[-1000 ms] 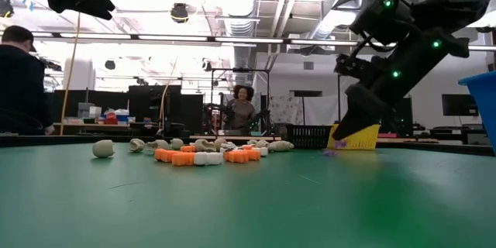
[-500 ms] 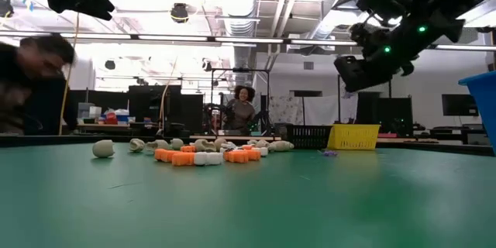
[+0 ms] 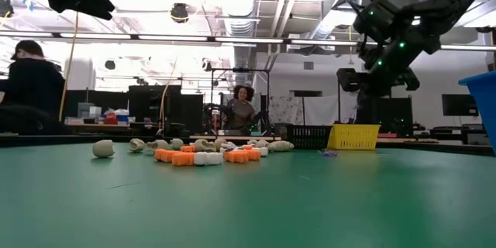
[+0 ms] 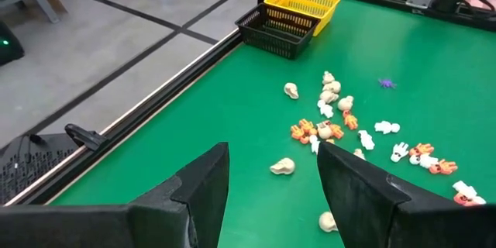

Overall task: Sort Halloween decoration
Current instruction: Put the violet spider toy into the yellow basket

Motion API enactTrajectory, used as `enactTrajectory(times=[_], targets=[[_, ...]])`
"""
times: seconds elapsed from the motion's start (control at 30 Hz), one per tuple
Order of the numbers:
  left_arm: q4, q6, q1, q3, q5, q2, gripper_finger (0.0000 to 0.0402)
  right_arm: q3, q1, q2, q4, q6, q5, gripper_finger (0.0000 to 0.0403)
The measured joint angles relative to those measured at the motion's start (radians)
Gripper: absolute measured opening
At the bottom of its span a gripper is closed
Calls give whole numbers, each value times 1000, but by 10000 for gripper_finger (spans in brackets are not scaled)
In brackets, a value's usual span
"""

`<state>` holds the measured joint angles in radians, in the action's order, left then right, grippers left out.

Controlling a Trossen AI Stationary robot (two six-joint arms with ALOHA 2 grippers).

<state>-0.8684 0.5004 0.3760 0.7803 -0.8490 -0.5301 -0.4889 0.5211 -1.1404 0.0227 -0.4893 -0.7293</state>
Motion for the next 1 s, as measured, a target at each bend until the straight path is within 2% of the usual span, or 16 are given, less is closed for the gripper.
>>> enactTrajectory(times=[0.1,0.2,0.4,0.5,0.77,1.0], targets=[[0,-2,0,0,0,0,189,0,41,0,33,38,99,29],[0,-10,0,0,0,0,189,0,61,0,66,50,154,55],[5,-10,0,0,0,0,189,0,70,0,93,60,160,100],[5,-10,0,0,0,0,189,0,70,0,122,89,196,114],[6,-27,0,0,-2,0,189,0,69,0,255,106,332,124],[7,-63,0,0,-10,0,189,0,68,0,271,105,472,123]])
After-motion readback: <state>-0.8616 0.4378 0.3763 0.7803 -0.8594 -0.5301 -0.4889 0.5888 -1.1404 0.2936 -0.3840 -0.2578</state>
